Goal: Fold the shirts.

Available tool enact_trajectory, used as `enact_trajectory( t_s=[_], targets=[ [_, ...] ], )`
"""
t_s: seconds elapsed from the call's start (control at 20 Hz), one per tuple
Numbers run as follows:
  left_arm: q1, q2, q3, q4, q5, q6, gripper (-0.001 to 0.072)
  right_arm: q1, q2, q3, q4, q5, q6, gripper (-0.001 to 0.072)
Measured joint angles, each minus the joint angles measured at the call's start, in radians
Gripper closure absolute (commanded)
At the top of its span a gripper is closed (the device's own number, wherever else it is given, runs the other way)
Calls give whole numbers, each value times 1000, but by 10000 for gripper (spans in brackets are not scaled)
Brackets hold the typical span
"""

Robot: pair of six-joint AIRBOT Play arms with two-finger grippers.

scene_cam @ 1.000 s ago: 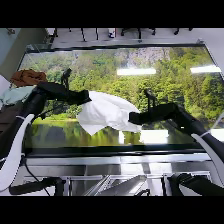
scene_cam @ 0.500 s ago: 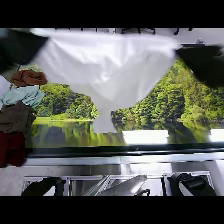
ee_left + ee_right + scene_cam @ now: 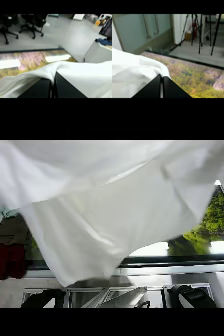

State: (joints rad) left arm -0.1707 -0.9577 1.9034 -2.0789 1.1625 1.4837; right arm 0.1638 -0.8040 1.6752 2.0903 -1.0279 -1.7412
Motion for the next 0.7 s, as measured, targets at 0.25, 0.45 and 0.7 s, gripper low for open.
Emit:
enact_trajectory(
  t_s=[0.25,0.45,0.7],
  targets=[
    [0,-291,-152,48,-29,2,693,-1,-372,4,-45,-7,5,694],
    [0,-556,-230,57,-161,14,691,-2,-667,5,-63,-15,48,694],
    [14,-795,-142,27,-166,16,2,-32,-883,5,-84,-18,103,694]
  ],
)
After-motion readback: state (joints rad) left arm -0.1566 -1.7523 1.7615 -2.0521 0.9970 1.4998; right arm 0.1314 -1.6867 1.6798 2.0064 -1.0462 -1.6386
